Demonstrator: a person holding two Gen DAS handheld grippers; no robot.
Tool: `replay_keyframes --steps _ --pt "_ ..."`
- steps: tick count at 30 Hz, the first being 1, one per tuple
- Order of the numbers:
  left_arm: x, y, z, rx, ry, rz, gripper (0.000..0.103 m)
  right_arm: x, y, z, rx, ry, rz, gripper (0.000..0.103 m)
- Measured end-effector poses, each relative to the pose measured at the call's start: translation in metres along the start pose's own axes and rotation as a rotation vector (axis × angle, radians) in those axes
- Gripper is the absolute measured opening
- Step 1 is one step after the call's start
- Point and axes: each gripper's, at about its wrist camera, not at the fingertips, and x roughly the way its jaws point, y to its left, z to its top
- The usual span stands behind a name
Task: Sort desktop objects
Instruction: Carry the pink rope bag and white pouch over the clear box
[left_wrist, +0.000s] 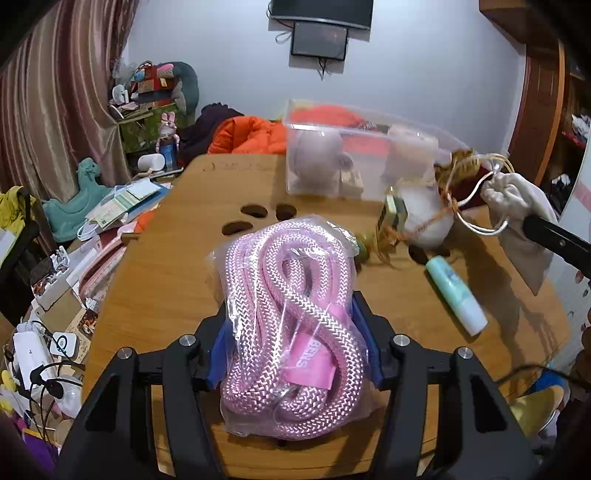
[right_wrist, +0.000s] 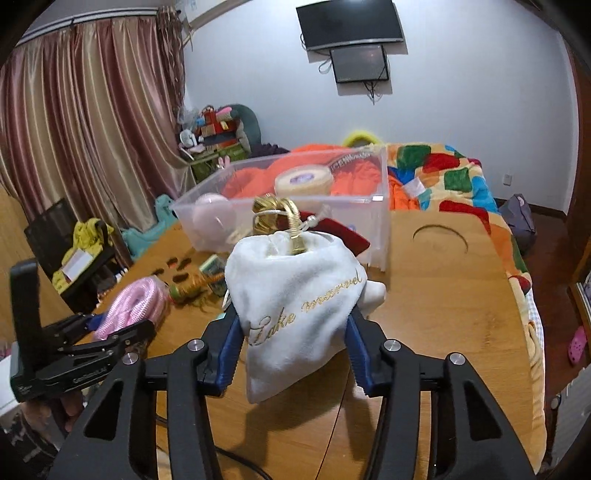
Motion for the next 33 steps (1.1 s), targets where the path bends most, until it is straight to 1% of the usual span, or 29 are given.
replay_keyframes --steps 8,19,24,33 --pt "-0.025 0.002 0.019 -0.012 -0.081 -0.017 0.057 -0.024 0.006 0.010 -0.011 -0.061 0.014 0.046" --pt "-0.044 -0.002 0.048 -0.015 -0.151 -0.090 0.057 -0.051 0.007 0.025 -0.021 -0.138 0.008 0.047" --pt "-0.046 -0.007 0.061 0.004 -0.172 -0.103 0.057 -0.053 0.007 0.033 -0.030 -0.150 0.004 0.047" --pt "-0.039 -0.014 0.082 0.027 -0.184 -0.134 0.057 -0.045 0.011 0.051 -0.072 -0.146 -0.021 0.047"
